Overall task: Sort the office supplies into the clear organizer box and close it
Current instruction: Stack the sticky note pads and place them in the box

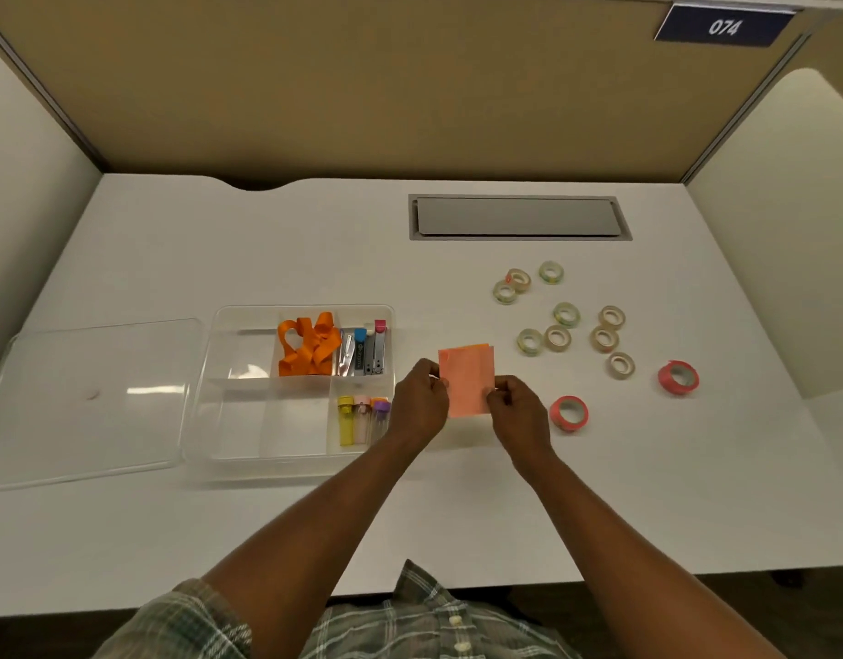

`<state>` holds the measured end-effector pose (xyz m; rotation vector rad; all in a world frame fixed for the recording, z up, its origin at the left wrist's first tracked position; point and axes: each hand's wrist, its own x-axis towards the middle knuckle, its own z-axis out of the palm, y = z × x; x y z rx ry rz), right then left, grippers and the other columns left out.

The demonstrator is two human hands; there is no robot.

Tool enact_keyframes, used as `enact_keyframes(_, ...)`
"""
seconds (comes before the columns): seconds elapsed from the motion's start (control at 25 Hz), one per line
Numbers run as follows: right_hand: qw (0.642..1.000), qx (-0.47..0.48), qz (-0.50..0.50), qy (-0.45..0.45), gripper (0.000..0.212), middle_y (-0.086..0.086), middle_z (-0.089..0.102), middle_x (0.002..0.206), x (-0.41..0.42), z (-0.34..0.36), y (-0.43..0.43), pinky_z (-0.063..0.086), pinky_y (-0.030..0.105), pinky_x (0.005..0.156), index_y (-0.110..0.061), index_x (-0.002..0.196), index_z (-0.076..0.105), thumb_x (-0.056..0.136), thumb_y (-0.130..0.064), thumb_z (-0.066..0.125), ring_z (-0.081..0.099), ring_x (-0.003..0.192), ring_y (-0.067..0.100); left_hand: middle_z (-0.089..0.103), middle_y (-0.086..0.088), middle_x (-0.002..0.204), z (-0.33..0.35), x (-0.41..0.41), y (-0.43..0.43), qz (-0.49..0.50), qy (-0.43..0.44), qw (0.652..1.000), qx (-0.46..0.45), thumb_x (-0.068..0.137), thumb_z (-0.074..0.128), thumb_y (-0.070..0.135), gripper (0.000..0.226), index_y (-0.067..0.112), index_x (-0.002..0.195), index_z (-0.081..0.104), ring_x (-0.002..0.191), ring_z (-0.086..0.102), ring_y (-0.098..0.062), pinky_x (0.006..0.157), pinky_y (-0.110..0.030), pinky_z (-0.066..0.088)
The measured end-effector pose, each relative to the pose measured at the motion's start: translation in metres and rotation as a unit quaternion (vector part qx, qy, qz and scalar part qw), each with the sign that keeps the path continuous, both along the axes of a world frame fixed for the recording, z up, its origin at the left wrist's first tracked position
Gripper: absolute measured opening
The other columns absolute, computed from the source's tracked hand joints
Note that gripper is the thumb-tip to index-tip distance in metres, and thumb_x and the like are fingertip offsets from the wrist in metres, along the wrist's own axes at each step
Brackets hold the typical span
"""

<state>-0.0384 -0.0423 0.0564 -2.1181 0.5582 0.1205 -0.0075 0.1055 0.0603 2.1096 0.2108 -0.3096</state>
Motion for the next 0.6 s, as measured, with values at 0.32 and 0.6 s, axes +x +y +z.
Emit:
enact_keyframes(0.32, 0.982, 0.184, 0.021, -0.027, 0.012, 0.001, 0.072, 0.099, 0.051, 0.045, 0.095, 0.056, 0.029, 0.061, -0.019, 0.105, 0.066, 0.095, -0.024, 0.062, 0.069, 0.082, 0.015, 0.063, -0.012, 0.117, 0.035, 0.045, 0.088, 0.118, 0.005, 0.992, -0.042, 0.097, 0.051, 0.017, 0.031, 0.007, 0.126, 0.057, 0.101, 0.062, -0.028, 0.084, -0.045, 0.058)
enact_keyframes(0.6, 0.987, 0.043, 0.148, -0.053, 0.016, -0.007, 0.069, 0.107, 0.069, 0.037, 0.159, 0.049, 0.027, 0.080, -0.027, 0.106, 0.066, 0.091, -0.032, 0.064, 0.065, 0.101, 0.016, 0.065, -0.010, 0.106, 0.036, 0.053, 0.193, 0.257, 0.009, 0.965, -0.054, 0.089, 0.052, 0.010, 0.019, 0.013, 0.107, 0.059, 0.084, 0.061, -0.021, 0.073, -0.038, 0.056)
